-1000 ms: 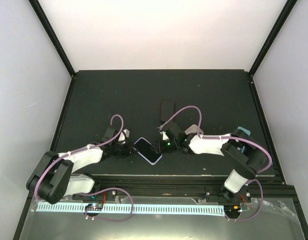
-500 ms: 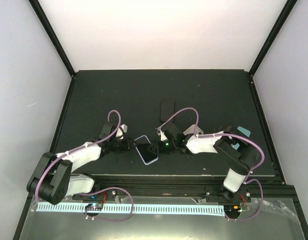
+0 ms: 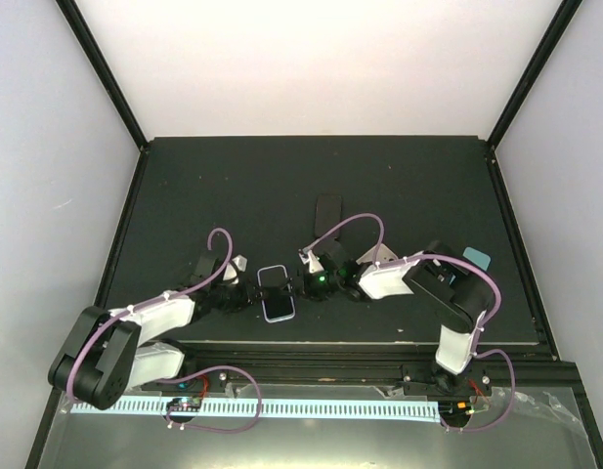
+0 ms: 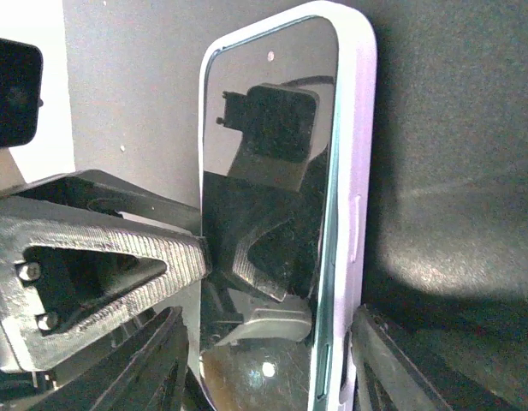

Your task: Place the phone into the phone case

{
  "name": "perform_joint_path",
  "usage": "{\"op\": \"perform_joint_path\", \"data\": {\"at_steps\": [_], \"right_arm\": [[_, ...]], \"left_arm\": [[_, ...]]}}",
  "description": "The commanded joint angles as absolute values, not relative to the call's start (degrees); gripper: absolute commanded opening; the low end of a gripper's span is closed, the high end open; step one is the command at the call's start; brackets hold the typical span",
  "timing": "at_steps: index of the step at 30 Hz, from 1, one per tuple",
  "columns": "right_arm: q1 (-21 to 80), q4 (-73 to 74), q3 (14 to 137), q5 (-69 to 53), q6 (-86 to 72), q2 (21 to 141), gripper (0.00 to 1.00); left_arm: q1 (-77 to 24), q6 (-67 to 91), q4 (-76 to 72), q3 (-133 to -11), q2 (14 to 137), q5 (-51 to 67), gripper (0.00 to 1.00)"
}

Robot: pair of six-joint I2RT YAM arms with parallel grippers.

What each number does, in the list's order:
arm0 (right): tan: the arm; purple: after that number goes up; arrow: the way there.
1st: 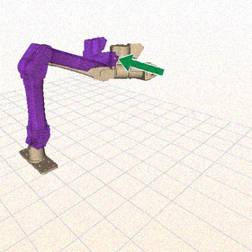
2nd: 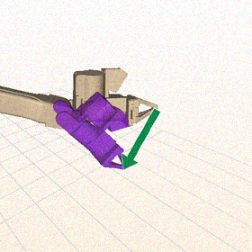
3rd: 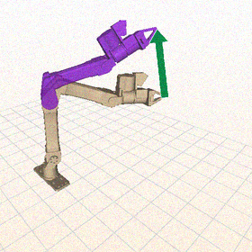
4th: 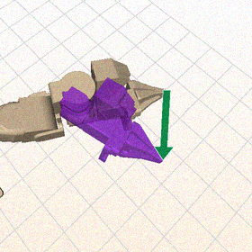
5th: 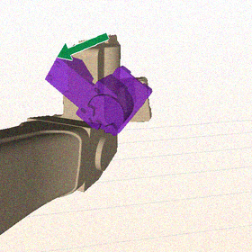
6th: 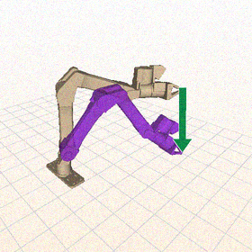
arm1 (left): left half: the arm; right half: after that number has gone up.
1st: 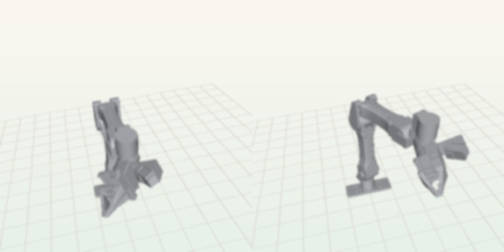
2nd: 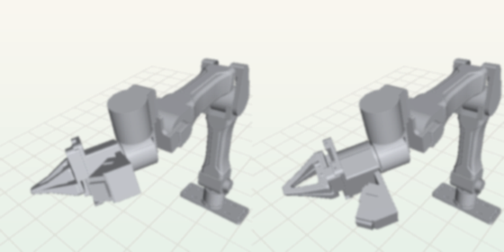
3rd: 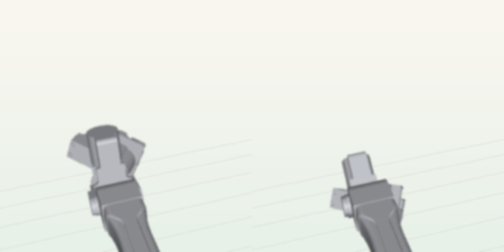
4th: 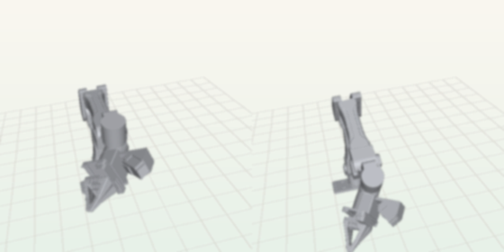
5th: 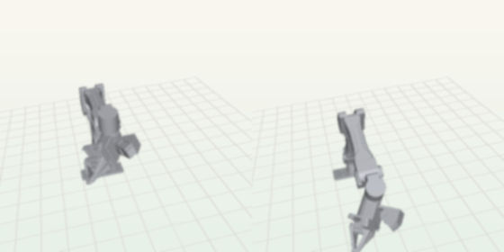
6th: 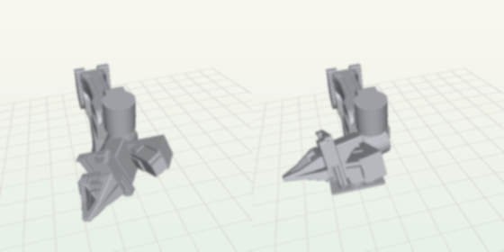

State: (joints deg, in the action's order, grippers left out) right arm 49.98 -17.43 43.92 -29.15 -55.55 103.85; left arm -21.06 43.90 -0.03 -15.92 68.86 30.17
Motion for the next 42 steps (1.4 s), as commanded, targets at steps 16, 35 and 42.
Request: {"op": "perform_joint_path", "data": {"at_steps": [16, 35, 42], "right_arm": [[49.7, -48.3, 40.7, -37.6, -73.3, 107.7, 0.54], [49.7, -55.5, 42.4, -44.4, -75.0, 113.5, 0.48], [49.8, -59.6, 41.3, -44.4, -76.6, 113.6, 0.48]], "left_arm": [[-20.7, 41.6, 12.0, -17.3, 61.9, 23.8, 0.29], [-20.6, 39.6, 14.3, -17.1, 60.2, 22.6, 0.22], [-20.5, 38.2, 17.3, -19.1, 57.9, 23.7, 0.27]]}}
